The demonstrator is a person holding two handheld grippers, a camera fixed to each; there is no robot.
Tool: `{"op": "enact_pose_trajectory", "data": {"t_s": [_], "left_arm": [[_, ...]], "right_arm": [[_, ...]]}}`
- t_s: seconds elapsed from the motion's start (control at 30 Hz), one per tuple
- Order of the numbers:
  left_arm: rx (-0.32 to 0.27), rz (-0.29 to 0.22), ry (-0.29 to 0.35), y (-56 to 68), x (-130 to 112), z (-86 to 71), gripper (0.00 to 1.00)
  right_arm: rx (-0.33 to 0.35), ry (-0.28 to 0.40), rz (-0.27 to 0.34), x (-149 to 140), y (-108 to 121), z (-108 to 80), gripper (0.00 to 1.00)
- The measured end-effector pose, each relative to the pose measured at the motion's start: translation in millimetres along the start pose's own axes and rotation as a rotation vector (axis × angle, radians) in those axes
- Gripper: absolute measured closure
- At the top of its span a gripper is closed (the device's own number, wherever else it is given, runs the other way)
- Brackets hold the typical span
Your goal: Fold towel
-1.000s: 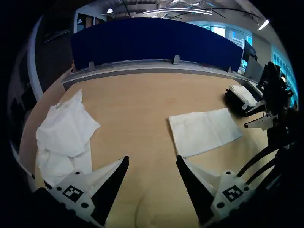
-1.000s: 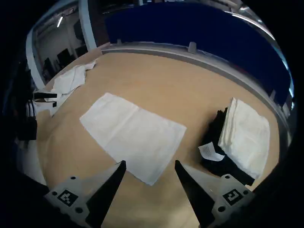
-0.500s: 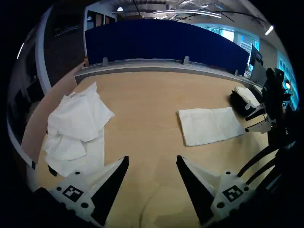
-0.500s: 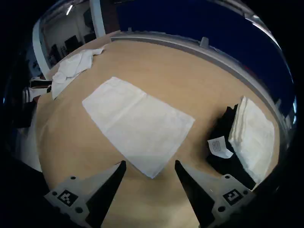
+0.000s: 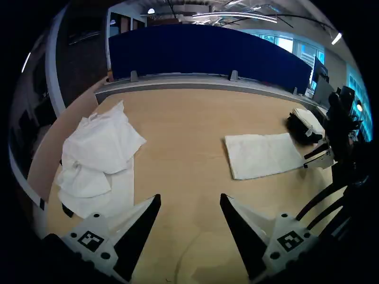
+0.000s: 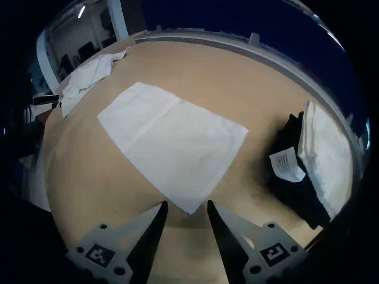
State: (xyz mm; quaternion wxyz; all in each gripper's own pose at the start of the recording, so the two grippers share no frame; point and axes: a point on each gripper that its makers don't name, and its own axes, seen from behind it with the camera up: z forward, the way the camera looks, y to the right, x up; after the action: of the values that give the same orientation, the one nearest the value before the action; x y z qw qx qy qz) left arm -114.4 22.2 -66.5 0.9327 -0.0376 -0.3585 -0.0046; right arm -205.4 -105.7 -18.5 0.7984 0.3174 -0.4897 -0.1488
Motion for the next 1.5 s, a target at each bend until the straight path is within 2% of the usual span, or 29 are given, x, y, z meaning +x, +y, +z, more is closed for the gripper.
{"op": "enact_pose_trajectory", "data": {"t_s": [0.13, 0.37, 0.47, 0.6, 0.83, 1.1, 1.3, 1.5], "left_arm": [[-0.001, 0.0, 0.0, -0.3, -0.3, -0.2, 0.07], [-0.001, -0.001, -0.004, -1.4, -3.2, 0.3, 0.07], [0.0, 0.0, -0.008, -2.4, -5.5, 0.4, 0.07], [0.0, -0.003, -0.009, -4.2, -7.4, 0.6, 0.07], [0.003, -0.006, -0.011, -7.0, -7.4, 1.5, 0.07], [0.003, -0.009, -0.008, -9.8, -5.2, 1.7, 0.07], [0.001, -0.012, -0.007, -11.0, -4.7, -0.3, 0.07], [-0.001, -0.019, -0.003, -11.8, -3.6, -3.1, 0.07]], "right_arm": [[-0.001, -0.011, -0.002, -4.2, 0.9, 1.9, 0.38], [-0.016, -0.013, -0.004, -5.0, 4.0, 5.2, 0.69], [-0.017, -0.013, -0.003, -5.3, 4.1, 5.1, 0.74], [-0.022, -0.013, -0.007, -6.7, 4.4, 5.2, 0.87], [-0.03, 0.001, -0.008, -2.3, 3.6, 5.6, 0.94], [-0.031, 0.036, -0.016, 15.4, 1.9, -5.7, 0.95], [-0.026, 0.073, -0.041, 41.4, -3.1, -18.1, 0.95], [-0.017, 0.103, -0.091, 73.9, -15.0, -30.3, 0.95]]}}
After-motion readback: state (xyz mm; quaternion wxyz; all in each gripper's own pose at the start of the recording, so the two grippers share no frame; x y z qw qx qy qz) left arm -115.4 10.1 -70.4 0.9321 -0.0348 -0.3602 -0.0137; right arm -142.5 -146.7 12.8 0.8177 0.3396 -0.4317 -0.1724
